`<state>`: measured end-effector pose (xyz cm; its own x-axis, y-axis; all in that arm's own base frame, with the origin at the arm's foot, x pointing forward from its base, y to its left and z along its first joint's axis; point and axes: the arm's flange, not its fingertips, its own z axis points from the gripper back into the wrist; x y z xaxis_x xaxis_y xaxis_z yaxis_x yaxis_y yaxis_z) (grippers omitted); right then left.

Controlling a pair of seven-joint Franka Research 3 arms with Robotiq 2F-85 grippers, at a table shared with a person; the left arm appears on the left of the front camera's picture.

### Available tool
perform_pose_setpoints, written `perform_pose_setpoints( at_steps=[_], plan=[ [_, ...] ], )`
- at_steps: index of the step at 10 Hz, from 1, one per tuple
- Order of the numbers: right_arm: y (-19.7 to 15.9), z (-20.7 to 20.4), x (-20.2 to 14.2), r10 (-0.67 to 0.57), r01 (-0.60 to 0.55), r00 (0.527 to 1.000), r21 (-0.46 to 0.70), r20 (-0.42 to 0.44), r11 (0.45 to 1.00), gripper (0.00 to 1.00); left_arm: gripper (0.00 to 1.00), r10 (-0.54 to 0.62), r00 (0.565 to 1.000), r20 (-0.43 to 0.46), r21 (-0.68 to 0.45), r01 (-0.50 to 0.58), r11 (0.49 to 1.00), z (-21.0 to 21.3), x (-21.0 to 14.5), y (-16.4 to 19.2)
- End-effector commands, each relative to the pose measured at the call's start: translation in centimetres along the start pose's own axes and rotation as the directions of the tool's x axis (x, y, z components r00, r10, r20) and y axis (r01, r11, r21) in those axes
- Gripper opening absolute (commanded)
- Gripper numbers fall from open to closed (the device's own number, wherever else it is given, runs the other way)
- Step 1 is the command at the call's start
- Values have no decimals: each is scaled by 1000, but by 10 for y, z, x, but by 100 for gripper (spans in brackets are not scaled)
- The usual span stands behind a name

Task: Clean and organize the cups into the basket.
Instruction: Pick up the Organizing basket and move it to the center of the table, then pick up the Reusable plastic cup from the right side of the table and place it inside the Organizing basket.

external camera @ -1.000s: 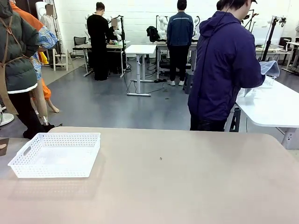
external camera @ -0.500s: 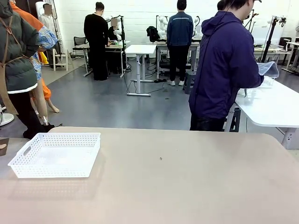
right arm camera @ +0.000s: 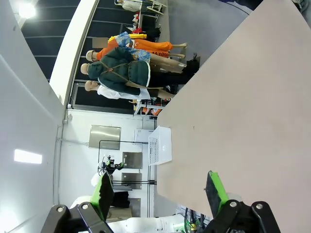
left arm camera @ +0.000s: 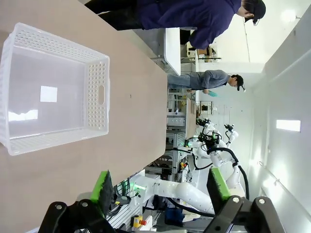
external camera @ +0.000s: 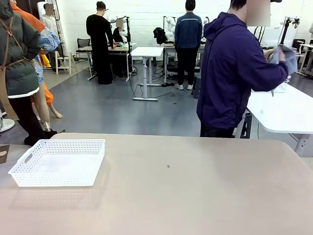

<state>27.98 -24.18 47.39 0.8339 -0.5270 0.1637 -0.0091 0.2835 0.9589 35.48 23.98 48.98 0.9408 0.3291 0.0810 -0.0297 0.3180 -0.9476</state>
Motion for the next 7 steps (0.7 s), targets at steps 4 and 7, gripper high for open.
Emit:
perform_pose_setpoints(
  at_steps=[4,7],
  plan=[
    [0,1,1,2,-2,1000,3,1,1000,100,100,-1,1000,-1,-16,1,1000,0,0,-1],
    [0,1,1,2,-2,1000,3,1,1000,100,100,-1,1000,-1,-16,1,1000,0,0,-1]
  ],
)
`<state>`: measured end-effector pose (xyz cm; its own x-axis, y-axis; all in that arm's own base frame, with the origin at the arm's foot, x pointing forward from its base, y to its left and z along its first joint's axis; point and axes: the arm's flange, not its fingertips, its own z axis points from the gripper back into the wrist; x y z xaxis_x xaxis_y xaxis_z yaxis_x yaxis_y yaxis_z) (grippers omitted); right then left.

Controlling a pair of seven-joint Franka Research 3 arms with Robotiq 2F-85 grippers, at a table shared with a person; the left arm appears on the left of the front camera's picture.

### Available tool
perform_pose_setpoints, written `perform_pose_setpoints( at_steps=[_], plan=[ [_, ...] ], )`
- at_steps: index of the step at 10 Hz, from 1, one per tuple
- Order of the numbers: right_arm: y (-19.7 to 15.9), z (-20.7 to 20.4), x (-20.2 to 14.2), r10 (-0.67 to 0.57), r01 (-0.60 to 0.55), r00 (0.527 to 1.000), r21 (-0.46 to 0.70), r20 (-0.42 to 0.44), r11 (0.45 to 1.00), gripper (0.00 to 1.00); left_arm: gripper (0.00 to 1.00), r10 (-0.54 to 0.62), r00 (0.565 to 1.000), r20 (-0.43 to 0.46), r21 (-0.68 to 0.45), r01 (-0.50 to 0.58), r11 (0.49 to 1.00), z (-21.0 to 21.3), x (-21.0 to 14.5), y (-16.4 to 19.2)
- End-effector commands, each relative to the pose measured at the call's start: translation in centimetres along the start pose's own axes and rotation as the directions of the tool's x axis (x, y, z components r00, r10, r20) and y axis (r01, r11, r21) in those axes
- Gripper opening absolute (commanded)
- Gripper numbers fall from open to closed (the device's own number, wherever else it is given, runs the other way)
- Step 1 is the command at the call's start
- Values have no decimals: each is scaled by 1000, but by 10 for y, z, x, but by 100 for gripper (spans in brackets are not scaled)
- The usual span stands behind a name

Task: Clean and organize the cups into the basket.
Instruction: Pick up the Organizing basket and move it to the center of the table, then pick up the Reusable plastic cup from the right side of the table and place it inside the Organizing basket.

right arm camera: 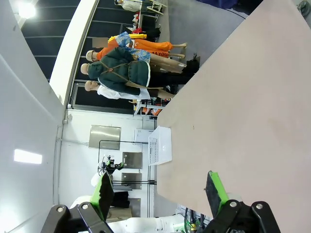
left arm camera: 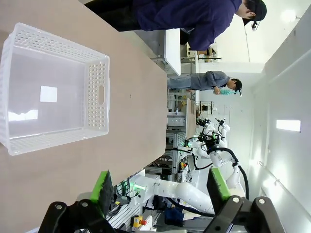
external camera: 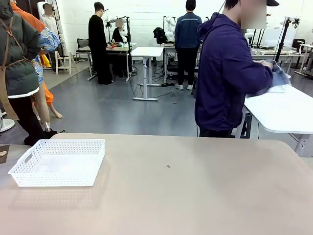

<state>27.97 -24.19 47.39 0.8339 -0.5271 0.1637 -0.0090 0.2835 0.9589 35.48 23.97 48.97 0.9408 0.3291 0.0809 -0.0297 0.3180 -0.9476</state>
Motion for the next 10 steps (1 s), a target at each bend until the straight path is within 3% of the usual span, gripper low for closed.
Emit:
perform_pose_setpoints(
  at_steps=[1,10],
  plan=[
    [0,1,1,2,-2,1000,3,1,1000,100,100,-1,1000,-1,-16,1,1000,0,0,-1],
    [0,1,1,2,-2,1000,3,1,1000,100,100,-1,1000,-1,-16,1,1000,0,0,-1]
  ],
)
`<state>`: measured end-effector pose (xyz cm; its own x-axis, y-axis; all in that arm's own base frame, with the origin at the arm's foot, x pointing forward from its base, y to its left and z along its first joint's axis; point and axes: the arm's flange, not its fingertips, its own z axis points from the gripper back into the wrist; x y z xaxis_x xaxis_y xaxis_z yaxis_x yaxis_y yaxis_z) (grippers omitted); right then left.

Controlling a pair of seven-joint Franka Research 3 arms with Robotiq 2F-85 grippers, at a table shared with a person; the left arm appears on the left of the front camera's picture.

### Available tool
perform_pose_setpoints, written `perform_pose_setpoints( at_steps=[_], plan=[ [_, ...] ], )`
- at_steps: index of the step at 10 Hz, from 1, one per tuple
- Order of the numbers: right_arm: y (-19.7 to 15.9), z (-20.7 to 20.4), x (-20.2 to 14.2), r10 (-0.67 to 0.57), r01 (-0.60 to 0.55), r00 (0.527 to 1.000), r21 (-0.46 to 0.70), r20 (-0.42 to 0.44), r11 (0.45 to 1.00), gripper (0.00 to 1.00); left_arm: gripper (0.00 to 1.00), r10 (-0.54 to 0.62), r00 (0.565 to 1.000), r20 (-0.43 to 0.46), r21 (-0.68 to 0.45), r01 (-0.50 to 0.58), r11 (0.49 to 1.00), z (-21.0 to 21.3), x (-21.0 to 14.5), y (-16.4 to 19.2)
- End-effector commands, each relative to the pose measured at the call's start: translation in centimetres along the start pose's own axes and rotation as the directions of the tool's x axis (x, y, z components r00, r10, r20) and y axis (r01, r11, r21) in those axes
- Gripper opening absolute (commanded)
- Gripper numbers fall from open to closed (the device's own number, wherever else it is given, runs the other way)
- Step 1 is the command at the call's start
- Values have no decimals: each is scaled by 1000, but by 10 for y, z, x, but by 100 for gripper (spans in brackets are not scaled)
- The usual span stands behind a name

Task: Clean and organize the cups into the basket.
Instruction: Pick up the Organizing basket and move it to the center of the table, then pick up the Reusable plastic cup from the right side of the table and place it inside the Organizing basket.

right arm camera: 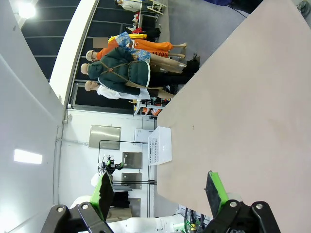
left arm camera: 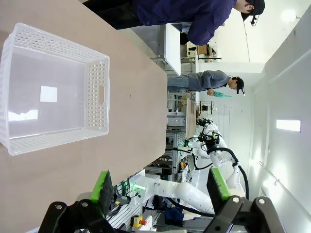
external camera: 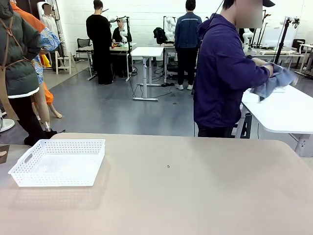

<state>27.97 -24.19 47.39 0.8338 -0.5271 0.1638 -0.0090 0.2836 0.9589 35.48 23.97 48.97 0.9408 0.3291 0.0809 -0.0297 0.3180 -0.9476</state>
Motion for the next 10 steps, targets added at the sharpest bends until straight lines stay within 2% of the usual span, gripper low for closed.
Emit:
perform_pose_setpoints(
  at_steps=[1,10],
  plan=[
    [0,1,1,2,-2,1000,3,1,1000,100,100,-1,1000,-1,-16,1,1000,0,0,-1],
    [0,1,1,2,-2,1000,3,1,1000,100,100,-1,1000,-1,-16,1,1000,0,0,-1]
  ],
)
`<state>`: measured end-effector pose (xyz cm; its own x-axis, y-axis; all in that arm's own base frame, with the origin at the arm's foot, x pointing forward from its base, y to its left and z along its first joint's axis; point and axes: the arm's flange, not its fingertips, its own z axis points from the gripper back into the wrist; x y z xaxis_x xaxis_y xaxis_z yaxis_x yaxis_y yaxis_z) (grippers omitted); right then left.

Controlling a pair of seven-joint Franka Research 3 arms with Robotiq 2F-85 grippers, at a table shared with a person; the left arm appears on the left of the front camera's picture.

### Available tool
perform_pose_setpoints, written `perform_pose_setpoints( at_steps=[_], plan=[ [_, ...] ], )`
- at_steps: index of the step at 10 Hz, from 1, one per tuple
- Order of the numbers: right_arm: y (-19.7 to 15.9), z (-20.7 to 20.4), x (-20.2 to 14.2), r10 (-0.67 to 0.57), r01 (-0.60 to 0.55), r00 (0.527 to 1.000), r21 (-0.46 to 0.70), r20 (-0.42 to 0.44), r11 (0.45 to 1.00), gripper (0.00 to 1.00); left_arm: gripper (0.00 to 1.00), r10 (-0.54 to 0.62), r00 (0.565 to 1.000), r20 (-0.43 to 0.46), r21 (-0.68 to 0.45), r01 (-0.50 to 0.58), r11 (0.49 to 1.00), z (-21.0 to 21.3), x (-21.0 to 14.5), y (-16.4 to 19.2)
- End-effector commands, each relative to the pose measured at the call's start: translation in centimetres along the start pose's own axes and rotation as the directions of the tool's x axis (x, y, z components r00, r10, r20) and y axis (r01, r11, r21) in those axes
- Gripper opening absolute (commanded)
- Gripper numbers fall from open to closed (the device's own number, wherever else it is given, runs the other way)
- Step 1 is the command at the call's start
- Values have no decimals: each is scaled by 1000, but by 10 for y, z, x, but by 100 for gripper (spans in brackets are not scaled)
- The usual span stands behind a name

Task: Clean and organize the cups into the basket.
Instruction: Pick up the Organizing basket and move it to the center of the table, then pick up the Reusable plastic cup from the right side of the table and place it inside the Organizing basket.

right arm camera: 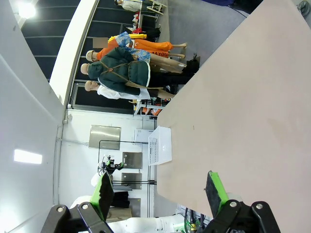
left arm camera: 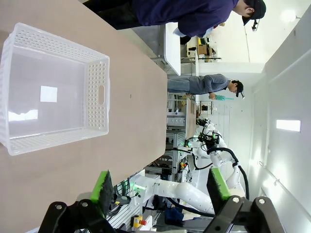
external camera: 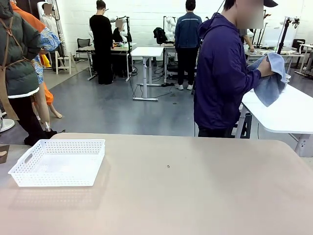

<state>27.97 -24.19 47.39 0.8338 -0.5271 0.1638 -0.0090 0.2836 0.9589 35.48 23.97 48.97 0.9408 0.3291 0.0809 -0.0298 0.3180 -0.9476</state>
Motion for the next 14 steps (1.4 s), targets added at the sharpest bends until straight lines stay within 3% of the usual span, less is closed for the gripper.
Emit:
perform_pose_setpoints(
  at_steps=[1,14],
  plan=[
    [0,1,1,2,-2,1000,3,1,1000,100,100,-1,1000,-1,-16,1,1000,0,0,-1],
    [0,1,1,2,-2,1000,3,1,1000,100,100,-1,1000,-1,-16,1,1000,0,0,-1]
  ],
)
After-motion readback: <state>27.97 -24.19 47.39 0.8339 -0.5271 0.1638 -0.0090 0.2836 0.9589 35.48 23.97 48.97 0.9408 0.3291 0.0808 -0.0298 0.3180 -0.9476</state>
